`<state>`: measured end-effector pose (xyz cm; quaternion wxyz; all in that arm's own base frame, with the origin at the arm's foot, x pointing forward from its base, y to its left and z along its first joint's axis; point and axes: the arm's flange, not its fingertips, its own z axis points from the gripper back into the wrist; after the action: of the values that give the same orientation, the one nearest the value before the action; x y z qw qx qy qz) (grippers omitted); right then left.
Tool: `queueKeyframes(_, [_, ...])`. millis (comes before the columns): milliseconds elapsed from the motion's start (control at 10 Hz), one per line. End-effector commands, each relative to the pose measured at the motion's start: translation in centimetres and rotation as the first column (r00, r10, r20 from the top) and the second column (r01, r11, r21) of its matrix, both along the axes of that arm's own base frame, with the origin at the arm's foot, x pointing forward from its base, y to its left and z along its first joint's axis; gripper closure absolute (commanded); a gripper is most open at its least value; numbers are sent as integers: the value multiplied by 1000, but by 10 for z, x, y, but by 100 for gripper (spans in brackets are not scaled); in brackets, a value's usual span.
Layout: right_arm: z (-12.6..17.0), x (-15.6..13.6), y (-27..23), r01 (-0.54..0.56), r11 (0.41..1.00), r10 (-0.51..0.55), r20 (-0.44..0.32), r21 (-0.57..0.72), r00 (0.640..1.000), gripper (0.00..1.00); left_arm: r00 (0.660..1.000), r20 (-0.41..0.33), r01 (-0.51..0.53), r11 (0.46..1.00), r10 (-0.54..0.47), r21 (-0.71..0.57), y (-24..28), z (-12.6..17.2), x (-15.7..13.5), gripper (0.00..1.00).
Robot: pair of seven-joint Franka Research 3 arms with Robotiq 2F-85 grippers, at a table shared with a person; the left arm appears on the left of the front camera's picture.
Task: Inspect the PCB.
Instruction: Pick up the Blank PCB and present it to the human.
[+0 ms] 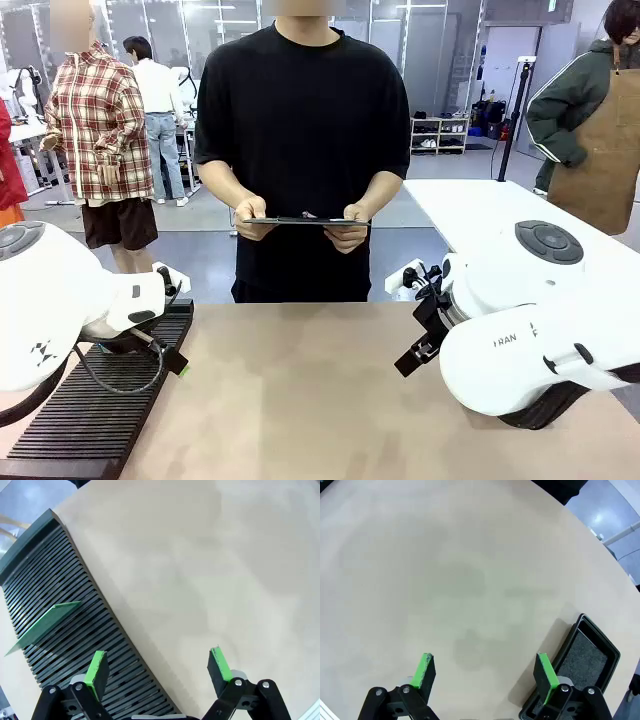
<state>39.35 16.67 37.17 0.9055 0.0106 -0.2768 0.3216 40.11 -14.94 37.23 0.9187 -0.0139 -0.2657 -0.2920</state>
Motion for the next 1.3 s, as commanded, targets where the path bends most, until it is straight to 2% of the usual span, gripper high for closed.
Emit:
queueKeyframes(0, [0,0,0,0,1000,0,0,0,1000,0,1000,0,0,1000,0,0,0,0,0,0])
queueKeyframes(900, [0,0,0,0,1000,0,0,0,1000,0,1000,0,1,1000,-1,0,0,0,0,0])
queueKeyframes(1000, [0,0,0,-1,1000,1,1,-1,1000,0,998,-41,43,999,-42,19,-3,23,2,0])
queueKeyframes(1100, [24,-3,-8,8,1000,-8,-17,-1,1000,0,996,-75,53,997,-49,63,-1,44,2,0])
queueKeyframes(1200, [45,-4,-18,2,999,1,-52,41,999,0,990,-132,65,997,-58,52,5,67,2,0])
